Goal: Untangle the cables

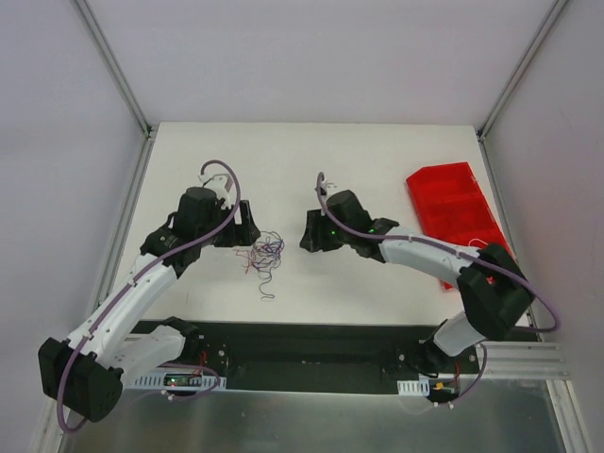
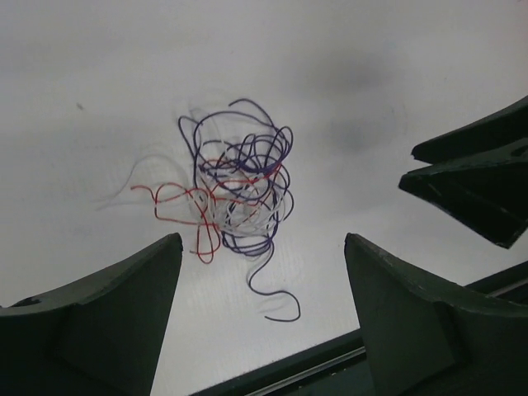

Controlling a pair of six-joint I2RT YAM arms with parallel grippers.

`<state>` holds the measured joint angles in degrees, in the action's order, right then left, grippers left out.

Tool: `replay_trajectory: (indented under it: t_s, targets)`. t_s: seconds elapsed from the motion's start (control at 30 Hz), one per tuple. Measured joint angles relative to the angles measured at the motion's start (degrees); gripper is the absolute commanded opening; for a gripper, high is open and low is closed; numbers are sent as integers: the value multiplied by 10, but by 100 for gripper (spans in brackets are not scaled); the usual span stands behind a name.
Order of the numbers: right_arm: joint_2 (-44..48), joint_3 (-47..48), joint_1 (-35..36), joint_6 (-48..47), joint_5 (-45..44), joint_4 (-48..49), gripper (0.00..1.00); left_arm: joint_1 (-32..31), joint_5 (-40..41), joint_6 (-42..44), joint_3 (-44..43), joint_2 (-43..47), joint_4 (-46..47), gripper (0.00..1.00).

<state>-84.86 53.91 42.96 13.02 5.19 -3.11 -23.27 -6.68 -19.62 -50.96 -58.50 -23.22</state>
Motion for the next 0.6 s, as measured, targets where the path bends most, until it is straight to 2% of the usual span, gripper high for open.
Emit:
replay_trajectory:
  t_s: [0.07, 0.17, 0.33, 0.47, 0.6]
  targets:
    - [-47, 14, 34, 17, 12, 28, 46, 0, 10, -27, 40, 37, -2, 80]
    - [-103, 28, 74, 40, 31, 58, 55, 0, 13, -72, 95, 85, -15, 81]
    - [-116, 12, 145, 38, 54, 110, 64, 0, 12, -129, 151, 116, -32, 83]
    - [-116, 1, 213, -22, 50, 127, 66, 0, 12, -154, 171, 123, -38, 84]
    - [-121, 2, 248, -88, 24, 124, 65, 0, 12, -171, 177, 122, -39, 87]
